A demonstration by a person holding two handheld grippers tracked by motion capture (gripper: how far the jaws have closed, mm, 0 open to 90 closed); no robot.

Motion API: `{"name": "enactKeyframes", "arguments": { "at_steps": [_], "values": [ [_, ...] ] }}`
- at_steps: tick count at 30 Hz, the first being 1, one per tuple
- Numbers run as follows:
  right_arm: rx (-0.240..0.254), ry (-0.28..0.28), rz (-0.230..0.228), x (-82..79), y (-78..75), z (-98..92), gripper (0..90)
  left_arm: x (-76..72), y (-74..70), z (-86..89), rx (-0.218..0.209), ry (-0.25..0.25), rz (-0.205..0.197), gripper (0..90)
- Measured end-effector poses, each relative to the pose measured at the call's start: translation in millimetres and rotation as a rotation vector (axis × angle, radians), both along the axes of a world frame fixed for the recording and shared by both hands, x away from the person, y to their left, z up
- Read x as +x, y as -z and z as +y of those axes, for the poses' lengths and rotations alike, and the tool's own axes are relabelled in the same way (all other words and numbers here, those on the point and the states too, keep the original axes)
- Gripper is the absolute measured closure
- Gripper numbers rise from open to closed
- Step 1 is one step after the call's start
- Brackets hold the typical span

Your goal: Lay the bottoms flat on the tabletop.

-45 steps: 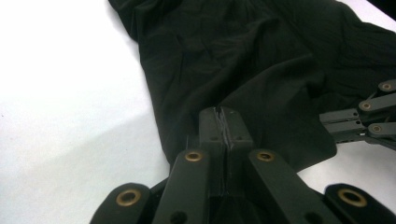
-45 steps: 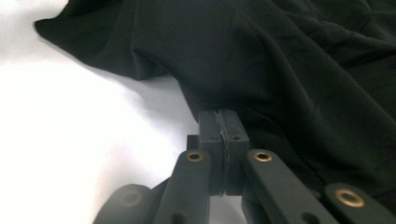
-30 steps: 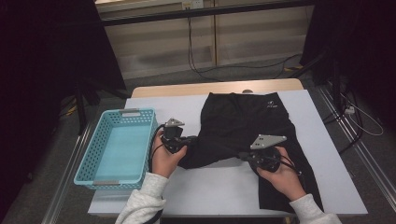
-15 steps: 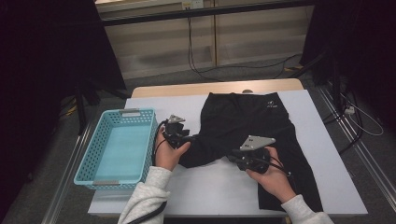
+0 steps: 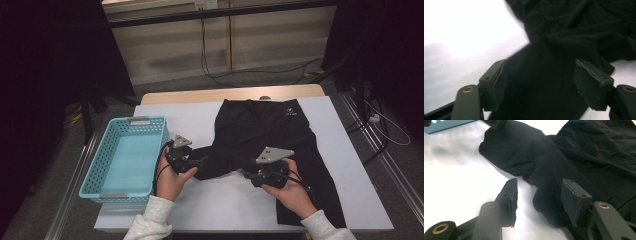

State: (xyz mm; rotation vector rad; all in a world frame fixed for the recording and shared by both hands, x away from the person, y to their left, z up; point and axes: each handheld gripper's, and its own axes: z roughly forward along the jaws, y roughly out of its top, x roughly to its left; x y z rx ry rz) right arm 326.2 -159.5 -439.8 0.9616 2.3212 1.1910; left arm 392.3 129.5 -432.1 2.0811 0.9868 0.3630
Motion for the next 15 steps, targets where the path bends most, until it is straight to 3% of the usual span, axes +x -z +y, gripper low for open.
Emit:
{"name": "enactKeyframes", "arguments": {
  "at_steps": [4,6,9,13,15],
  "values": [
    [0.007,-0.004,0.005,-1.4,0.0,-1.3,45.5,-8.6,6.8,0.0,0.018,0.007,-0.001,27.9],
    [0.013,-0.01,0.008,-2.4,0.9,-1.9,45.3,-15.8,9.3,-1.6,0.016,0.057,0.0,27.6],
    [0.014,-0.005,0.008,-3.4,1.1,-3.5,44.8,-20.7,13.8,-5.3,0.026,0.096,0.026,33.3],
    [0.015,-0.001,0.007,-5.3,-0.1,-5.0,44.2,-22.7,22.1,-11.8,0.052,0.108,0.052,38.6],
    [0.015,-0.005,0.008,-6.5,-0.1,-5.3,44.2,-23.2,26.3,-14.8,0.071,0.115,0.075,46.1]
  ]
}}
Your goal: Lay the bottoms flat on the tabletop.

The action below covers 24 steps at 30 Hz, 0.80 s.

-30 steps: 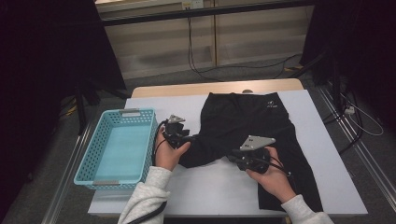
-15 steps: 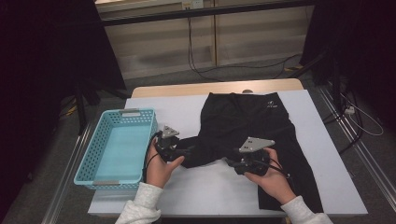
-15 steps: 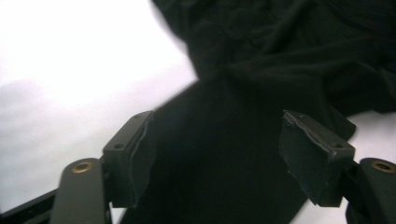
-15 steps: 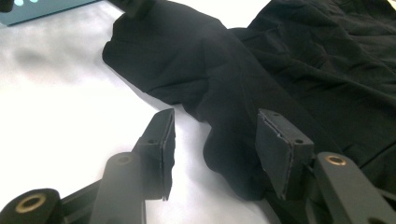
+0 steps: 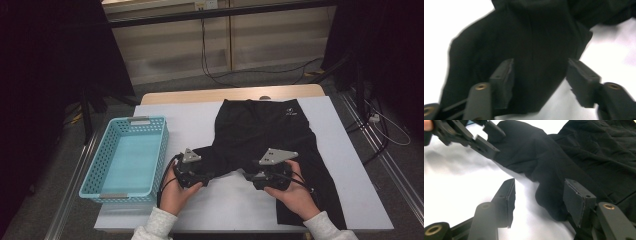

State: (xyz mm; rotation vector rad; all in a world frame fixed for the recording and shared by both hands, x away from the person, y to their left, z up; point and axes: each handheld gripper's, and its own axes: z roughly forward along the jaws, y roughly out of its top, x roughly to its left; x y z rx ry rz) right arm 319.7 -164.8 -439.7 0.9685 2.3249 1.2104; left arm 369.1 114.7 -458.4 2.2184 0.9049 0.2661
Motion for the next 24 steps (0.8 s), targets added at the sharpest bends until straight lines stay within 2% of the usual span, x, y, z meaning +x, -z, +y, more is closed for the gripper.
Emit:
{"name": "enactKeyframes", "arguments": {
  "at_steps": [1,2,3,6,9,11,14,16,18,20,21,22,23,24],
  "values": [
    [-0.001,0.0,0.0,-0.4,0.3,-0.4,44.2,0.0,0.4,-0.6,0.001,0.0,-0.011,47.7],
    [-0.003,0.001,0.0,-0.5,0.7,-1.0,44.2,-0.6,-0.1,-1.6,0.025,-0.011,-0.027,52.1],
    [-0.002,0.005,0.004,-0.6,1.3,-1.8,44.1,-0.8,-0.4,-3.2,0.028,-0.015,-0.025,57.2],
    [-0.006,0.013,0.006,0.3,3.5,-5.0,44.1,-2.8,-3.0,-8.1,0.011,-0.015,0.023,75.3],
    [-0.007,0.027,0.008,1.0,4.5,-8.8,44.1,-2.7,-2.9,-12.1,-0.025,-0.025,0.072,87.7],
    [-0.002,0.036,0.01,1.0,4.9,-10.7,43.7,-2.9,-4.0,-14.0,-0.036,-0.017,0.097,89.1],
    [-0.003,0.037,0.012,0.6,6.5,-11.5,43.7,-5.4,-8.4,-17.6,-0.102,0.005,0.147,89.6],
    [-0.005,0.034,0.015,0.2,7.1,-11.3,43.6,-8.7,-15.8,-21.8,-0.136,0.026,0.148,89.6],
    [-0.002,0.028,0.014,-0.5,6.9,-10.9,43.2,-10.9,-22.0,-24.2,-0.188,0.045,0.172,89.5],
    [-0.002,0.025,0.012,-1.0,6.7,-10.2,42.7,-12.2,-24.4,-25.6,-0.2,0.059,0.177,89.2],
    [-0.003,0.023,0.013,-1.2,6.8,-9.5,42.7,-11.8,-23.4,-25.7,-0.221,0.064,0.184,88.8],
    [-0.002,0.021,0.015,-1.4,6.9,-8.5,42.6,-11.2,-22.2,-25.4,-0.226,0.064,0.179,88.0],
    [-0.002,0.017,0.015,-1.4,7.2,-7.2,42.3,-9.9,-20.5,-24.8,-0.222,0.06,0.156,85.4],
    [-0.005,0.014,0.016,-1.7,7.5,-5.4,42.0,-7.5,-18.1,-23.1,-0.224,0.048,0.117,76.0]
  ]
}}
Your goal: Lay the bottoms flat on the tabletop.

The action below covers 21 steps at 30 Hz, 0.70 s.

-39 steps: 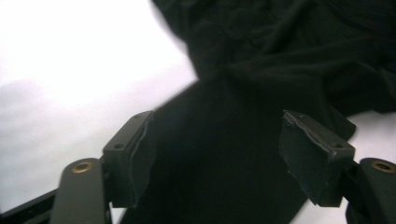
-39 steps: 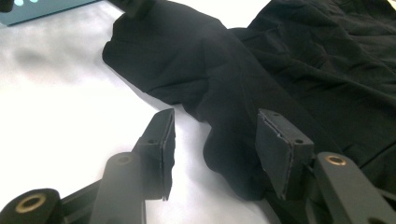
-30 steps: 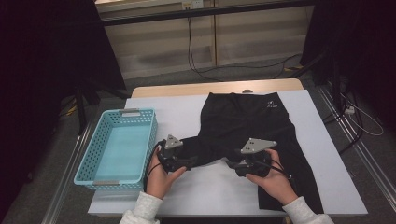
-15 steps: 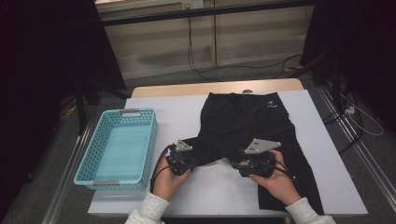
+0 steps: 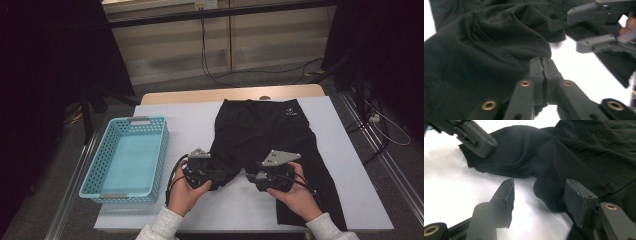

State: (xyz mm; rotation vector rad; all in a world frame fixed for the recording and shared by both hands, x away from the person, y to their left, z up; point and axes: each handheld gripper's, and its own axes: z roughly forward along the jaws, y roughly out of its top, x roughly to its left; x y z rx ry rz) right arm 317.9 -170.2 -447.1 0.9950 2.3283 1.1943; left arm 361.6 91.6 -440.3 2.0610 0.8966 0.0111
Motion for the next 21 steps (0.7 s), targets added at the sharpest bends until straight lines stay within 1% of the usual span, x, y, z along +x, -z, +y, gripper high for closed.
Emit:
{"name": "enactKeyframes", "arguments": {
  "at_steps": [1,2,3,4,6,7,8,9,10,11,12,14,16,17,18,20,21],
  "values": [
    [-0.004,-0.006,-0.001,-0.2,0.3,1.9,41.9,2.5,1.7,2.3,0.017,-0.015,-0.021,61.9],
    [-0.005,-0.01,-0.001,-0.4,0.6,3.9,41.8,3.8,2.4,4.7,0.036,-0.026,-0.021,60.3],
    [-0.008,-0.017,-0.001,-0.4,0.9,5.9,41.7,4.6,2.9,7.3,0.033,-0.039,-0.027,57.6],
    [-0.009,-0.022,-0.002,-0.3,1.2,8.3,41.8,5.6,2.9,9.8,0.039,-0.052,-0.04,52.5],
    [-0.005,-0.038,0.007,0.1,1.9,14.7,43.3,7.6,1.6,15.3,0.076,-0.077,-0.072,40.8],
    [-0.003,-0.058,0.016,0.2,2.5,20.0,43.9,7.5,1.7,16.2,0.071,-0.095,-0.079,36.6],
    [-0.008,-0.07,0.019,-0.1,2.8,23.3,44.6,8.0,1.0,19.1,0.095,-0.089,-0.088,32.8],
    [-0.01,-0.086,0.015,-0.6,3.0,27.6,45.6,7.6,1.1,20.7,0.096,-0.109,-0.099,30.1],
    [-0.011,-0.102,0.019,-1.2,2.8,31.9,46.8,7.6,1.2,23.1,0.098,-0.118,-0.108,28.3],
    [-0.011,-0.117,0.018,-1.3,2.7,36.0,48.2,7.5,0.8,25.9,0.106,-0.122,-0.108,27.2],
    [-0.01,-0.131,0.018,-0.9,2.8,40.1,49.3,7.3,0.6,28.3,0.119,-0.125,-0.117,26.1],
    [-0.011,-0.158,0.023,1.2,5.5,49.1,49.6,6.5,0.4,32.8,0.117,-0.131,-0.108,25.4],
    [-0.034,-0.171,0.036,5.3,10.6,58.0,50.3,5.3,-0.1,36.3,0.125,-0.141,-0.108,24.1],
    [-0.048,-0.175,0.042,7.6,13.2,61.8,51.4,4.7,0.3,37.6,0.124,-0.145,-0.116,23.9],
    [-0.06,-0.176,0.047,9.5,15.4,65.4,53.3,4.2,0.0,39.3,0.124,-0.145,-0.112,23.9],
    [-0.085,-0.182,0.056,11.8,18.6,71.1,61.1,3.7,-0.1,42.8,0.128,-0.157,-0.113,23.5],
    [-0.075,-0.183,0.055,12.4,19.3,72.5,66.4,3.6,0.2,44.5,0.121,-0.166,-0.112,22.9]
  ]
}}
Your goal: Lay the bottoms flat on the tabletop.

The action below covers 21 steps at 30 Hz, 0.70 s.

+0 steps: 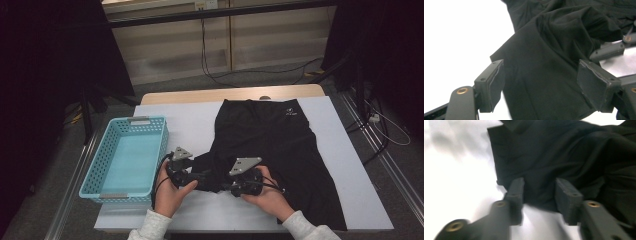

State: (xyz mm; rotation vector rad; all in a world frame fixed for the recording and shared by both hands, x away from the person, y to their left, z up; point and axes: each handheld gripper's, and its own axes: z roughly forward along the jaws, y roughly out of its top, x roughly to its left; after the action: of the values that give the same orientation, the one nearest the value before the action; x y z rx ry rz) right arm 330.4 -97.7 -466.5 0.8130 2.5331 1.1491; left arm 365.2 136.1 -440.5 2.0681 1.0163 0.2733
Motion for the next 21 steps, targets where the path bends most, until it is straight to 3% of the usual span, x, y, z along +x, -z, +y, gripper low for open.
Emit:
{"name": "enactKeyframes", "arguments": {
  "at_steps": [4,12,21],
  "values": [
    [-0.001,-0.021,0.01,2.4,-0.1,2.0,87.1,-0.9,0.4,5.1,-0.009,-0.02,0.0,22.3],
    [0.037,-0.021,0.035,0.6,-6.1,-6.3,88.7,-0.1,1.3,2.0,-0.039,-0.025,-0.004,22.2],
    [0.119,0.003,0.01,-15.0,-25.6,-49.0,88.6,6.1,6.8,-5.7,-0.028,-0.024,0.01,21.8]
  ]
}}
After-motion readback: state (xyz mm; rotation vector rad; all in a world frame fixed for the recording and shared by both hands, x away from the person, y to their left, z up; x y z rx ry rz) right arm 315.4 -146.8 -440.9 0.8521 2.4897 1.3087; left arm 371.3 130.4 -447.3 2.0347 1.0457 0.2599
